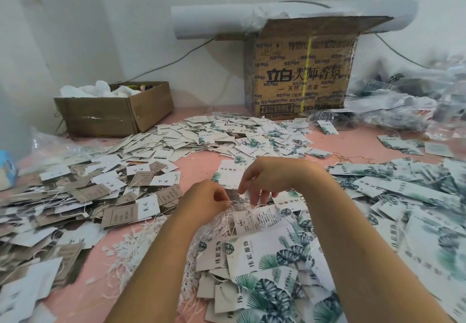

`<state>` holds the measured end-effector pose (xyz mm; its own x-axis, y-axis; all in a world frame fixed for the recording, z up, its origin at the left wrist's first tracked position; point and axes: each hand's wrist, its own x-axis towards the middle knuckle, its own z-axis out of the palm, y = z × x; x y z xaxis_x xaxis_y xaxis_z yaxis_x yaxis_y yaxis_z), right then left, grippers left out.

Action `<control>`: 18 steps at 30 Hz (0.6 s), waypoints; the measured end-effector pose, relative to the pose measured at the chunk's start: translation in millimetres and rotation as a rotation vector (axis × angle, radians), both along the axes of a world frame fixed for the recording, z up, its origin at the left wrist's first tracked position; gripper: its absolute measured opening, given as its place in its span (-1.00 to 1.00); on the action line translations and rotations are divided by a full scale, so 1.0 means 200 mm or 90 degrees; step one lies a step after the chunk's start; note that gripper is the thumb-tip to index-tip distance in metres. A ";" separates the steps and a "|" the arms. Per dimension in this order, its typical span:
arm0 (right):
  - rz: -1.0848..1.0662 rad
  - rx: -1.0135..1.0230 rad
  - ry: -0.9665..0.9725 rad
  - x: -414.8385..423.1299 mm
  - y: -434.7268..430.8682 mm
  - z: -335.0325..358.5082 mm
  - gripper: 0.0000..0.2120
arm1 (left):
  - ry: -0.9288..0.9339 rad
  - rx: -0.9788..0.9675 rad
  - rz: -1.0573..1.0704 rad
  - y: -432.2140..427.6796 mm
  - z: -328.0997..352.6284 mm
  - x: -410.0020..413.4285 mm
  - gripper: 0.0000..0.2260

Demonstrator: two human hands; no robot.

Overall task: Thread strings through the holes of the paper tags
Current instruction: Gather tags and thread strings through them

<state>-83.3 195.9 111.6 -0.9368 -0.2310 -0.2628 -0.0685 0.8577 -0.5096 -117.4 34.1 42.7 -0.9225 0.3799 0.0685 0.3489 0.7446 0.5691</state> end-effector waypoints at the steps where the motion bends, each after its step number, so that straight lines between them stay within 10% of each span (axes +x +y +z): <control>1: -0.001 -0.001 0.001 0.00 0.00 0.00 -0.78 | 0.004 0.018 0.001 0.00 0.00 0.00 -0.89; 18: 0.019 -0.218 -0.051 0.00 -0.02 -0.03 -0.86 | 0.085 0.382 -0.035 0.04 0.18 0.07 -0.90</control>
<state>-83.7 192.6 106.4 -0.9082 -0.3449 -0.2372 -0.0390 0.6338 -0.7725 -102.4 42.5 78.4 -0.8711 0.2866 0.3989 0.4754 0.2874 0.8315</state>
